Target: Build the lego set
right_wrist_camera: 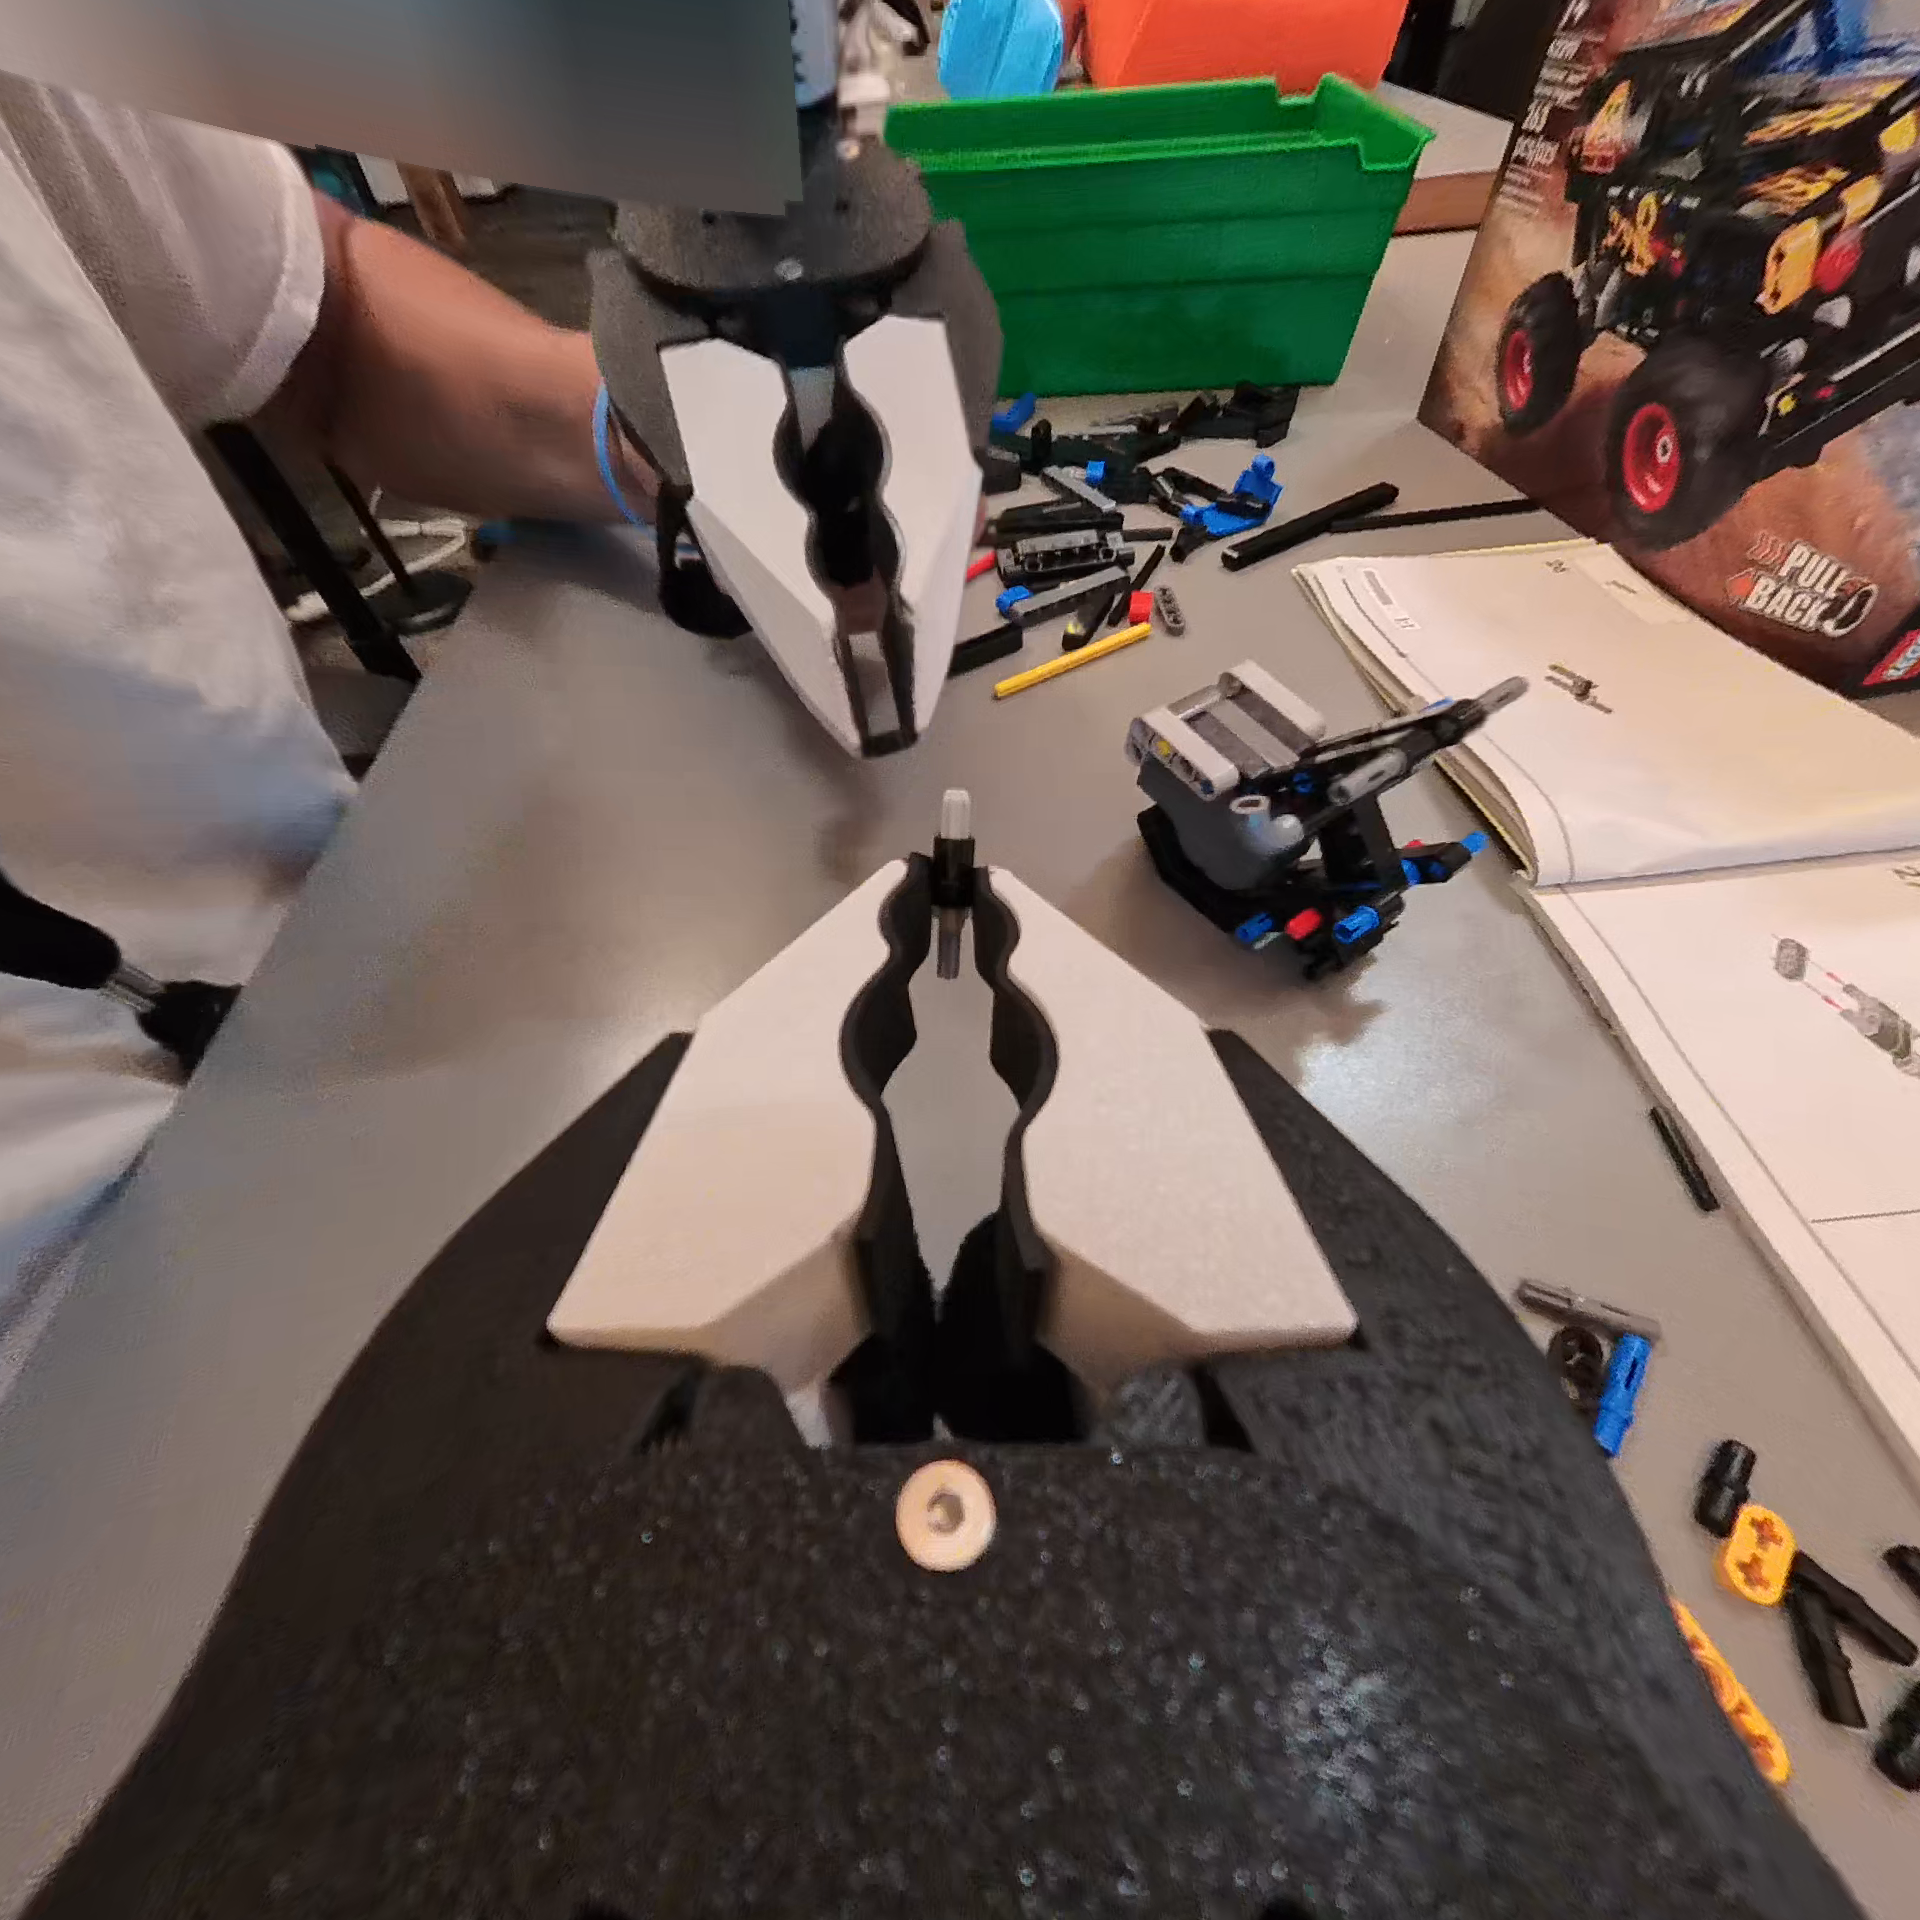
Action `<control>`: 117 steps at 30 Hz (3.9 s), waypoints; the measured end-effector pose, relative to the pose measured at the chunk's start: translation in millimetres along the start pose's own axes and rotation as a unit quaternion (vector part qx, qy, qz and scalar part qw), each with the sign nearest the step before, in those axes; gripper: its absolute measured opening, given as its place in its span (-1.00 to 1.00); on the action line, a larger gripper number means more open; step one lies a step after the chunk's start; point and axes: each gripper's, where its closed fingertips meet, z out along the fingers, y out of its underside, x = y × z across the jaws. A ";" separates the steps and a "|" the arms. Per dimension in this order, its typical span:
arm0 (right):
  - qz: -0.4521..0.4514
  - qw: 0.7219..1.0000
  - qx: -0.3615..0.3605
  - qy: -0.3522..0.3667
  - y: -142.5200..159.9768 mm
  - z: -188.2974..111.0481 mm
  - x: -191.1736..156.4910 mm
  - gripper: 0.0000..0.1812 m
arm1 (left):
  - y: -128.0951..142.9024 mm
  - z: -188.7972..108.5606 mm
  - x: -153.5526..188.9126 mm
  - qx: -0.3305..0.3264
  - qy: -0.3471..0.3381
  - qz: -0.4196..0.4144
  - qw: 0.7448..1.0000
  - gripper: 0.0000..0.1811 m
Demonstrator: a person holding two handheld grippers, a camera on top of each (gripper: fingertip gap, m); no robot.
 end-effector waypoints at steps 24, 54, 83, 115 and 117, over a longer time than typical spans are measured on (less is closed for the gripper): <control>-0.088 0.989 -0.106 -0.050 20.1 14.4 -42.0 -0.93 | 11.0 10.0 36.7 0.010 0.067 0.028 0.997 -0.94; -0.096 0.977 -0.178 -0.066 41.4 19.8 -51.0 -0.93 | 34.7 17.6 46.0 -0.071 0.092 0.021 0.993 -0.94; 0.136 0.987 0.005 -0.086 -13.8 21.3 -32.2 -0.93 | -12.7 -1.6 16.6 0.067 0.068 -0.061 0.994 -0.92; 0.168 0.968 0.150 -0.106 -48.1 10.7 -24.3 -0.93 | -32.8 -7.1 12.0 0.140 0.058 -0.093 0.984 -0.87; 0.168 0.968 0.157 -0.102 -49.7 10.6 -22.7 -0.93 | -33.9 -7.9 10.4 0.144 0.056 -0.097 0.983 -0.89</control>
